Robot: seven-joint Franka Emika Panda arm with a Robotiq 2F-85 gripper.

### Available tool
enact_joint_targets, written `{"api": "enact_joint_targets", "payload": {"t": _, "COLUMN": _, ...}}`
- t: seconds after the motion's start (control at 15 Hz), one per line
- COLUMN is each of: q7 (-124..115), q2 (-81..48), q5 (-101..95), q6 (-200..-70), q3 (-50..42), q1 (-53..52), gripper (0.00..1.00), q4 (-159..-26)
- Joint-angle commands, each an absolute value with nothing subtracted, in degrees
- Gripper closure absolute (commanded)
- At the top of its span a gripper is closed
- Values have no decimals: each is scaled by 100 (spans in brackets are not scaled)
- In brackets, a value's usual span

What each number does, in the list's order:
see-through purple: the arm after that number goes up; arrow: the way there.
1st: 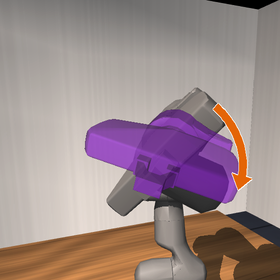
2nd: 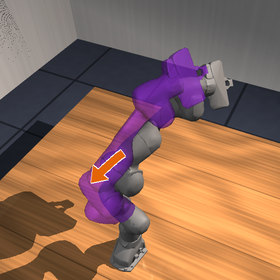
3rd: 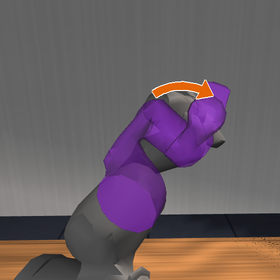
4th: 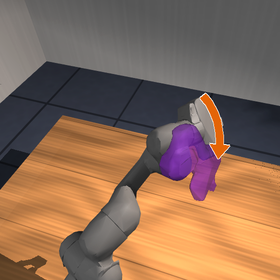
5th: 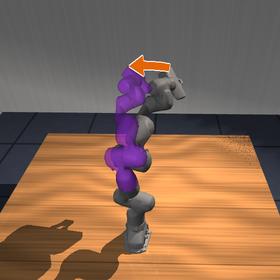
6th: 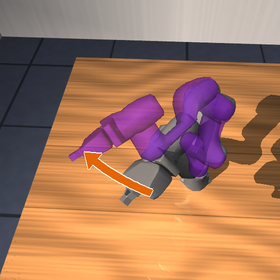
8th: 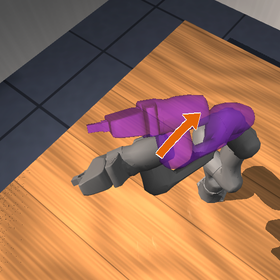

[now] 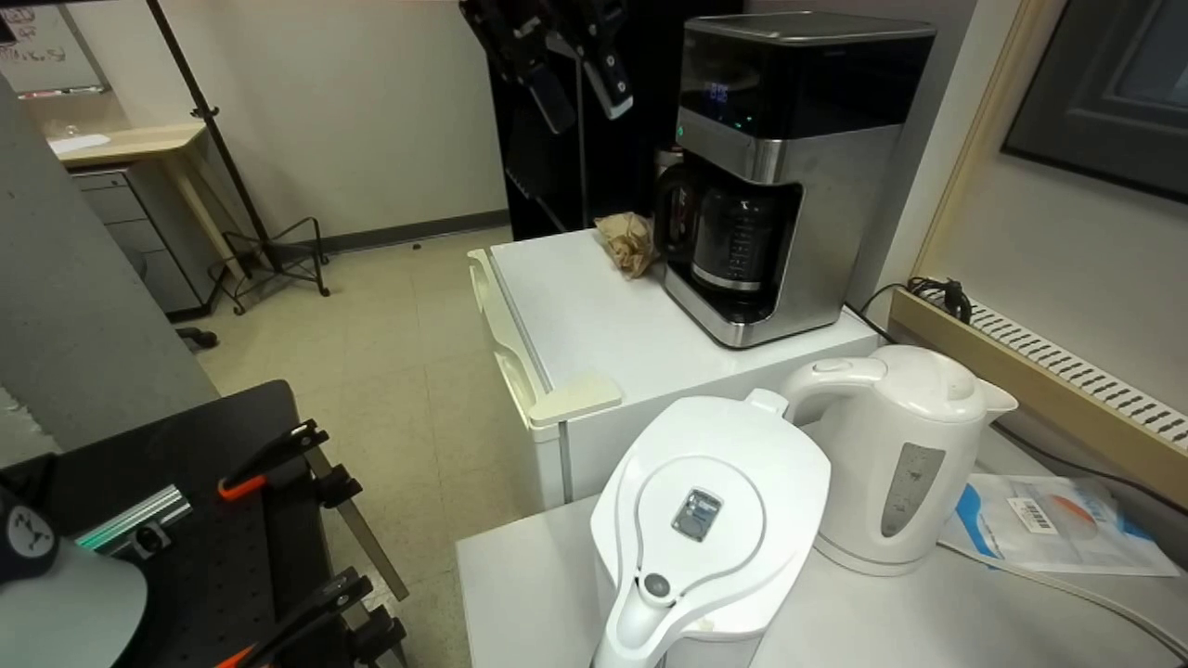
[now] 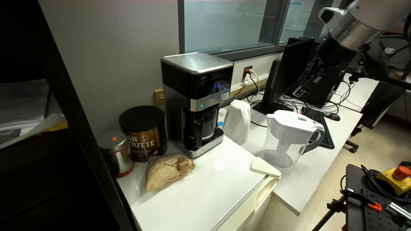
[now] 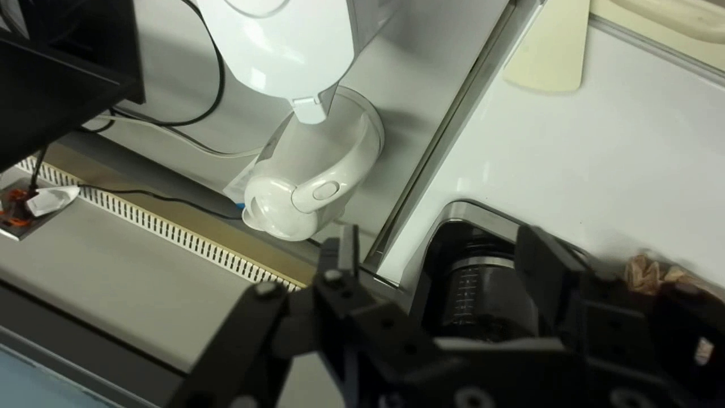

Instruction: Press a button on the coffeemaker.

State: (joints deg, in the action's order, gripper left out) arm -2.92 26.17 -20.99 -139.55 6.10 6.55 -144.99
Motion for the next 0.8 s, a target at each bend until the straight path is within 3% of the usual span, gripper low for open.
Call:
{"api": "enact_joint_targets", "payload": {"t": 0.0, "q7": -957, "q2": 1990, "q5": -2729, "q6": -14077, "q3": 959, "q1": 790, "gripper": 62, "q4": -14018}}
{"api": "enact_joint_targets", "payload": {"t": 0.33, "q7": -1896, "q2": 1309, "q5": -3680, "q6": -14086, "q3": 1180, "q1": 777, "gripper": 99, "q4": -13514}}
{"api": "enact_joint_targets", "payload": {"t": 0.73, "q7": -2642, "q2": 446, "q5": -4542, "q6": -14128, "q3": 1020, "q1": 459, "gripper": 100, "q4": -12850}}
